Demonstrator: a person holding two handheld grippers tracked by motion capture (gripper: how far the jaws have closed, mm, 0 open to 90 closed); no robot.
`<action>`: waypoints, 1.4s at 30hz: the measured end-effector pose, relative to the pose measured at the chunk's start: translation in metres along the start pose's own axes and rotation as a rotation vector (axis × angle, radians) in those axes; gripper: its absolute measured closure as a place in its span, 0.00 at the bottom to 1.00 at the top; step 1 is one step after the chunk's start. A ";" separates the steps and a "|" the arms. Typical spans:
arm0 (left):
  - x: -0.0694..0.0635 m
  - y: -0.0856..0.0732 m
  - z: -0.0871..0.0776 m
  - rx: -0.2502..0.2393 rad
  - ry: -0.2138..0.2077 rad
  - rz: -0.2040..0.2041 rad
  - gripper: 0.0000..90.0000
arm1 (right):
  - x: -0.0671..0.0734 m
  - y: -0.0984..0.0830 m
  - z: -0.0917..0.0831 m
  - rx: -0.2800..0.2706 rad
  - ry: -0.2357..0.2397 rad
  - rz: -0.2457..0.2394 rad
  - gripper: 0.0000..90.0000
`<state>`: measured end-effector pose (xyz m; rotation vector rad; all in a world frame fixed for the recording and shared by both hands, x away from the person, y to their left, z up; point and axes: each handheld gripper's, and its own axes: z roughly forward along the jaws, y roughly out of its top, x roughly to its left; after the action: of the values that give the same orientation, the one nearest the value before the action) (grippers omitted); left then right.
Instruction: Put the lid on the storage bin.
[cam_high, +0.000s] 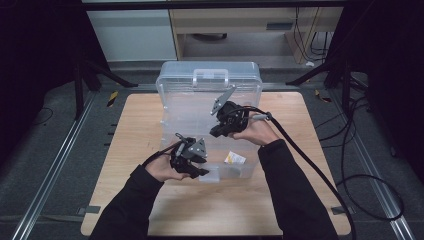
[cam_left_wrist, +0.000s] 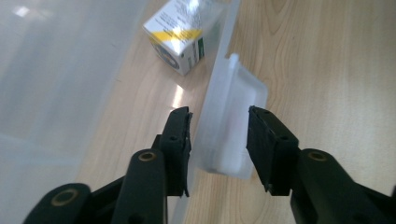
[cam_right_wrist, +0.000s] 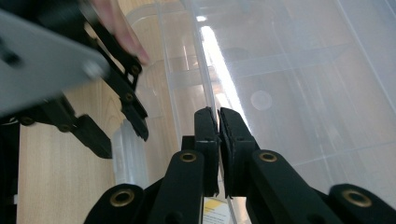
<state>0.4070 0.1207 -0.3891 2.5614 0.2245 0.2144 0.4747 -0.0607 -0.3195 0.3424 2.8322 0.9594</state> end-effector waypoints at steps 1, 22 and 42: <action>-0.001 0.000 -0.004 -0.004 0.011 0.000 0.64 | 0.001 -0.001 0.000 -0.002 -0.001 0.004 0.96; 0.031 -0.029 -0.101 -0.309 0.306 -0.345 0.68 | 0.009 -0.008 0.002 -0.039 -0.028 0.028 0.94; 0.079 -0.057 -0.108 -0.441 0.483 -0.581 0.87 | 0.021 -0.017 0.005 -0.062 -0.054 0.043 0.92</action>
<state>0.4561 0.2400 -0.3219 1.8791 0.9656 0.5794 0.4528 -0.0656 -0.3345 0.4168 2.7507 1.0268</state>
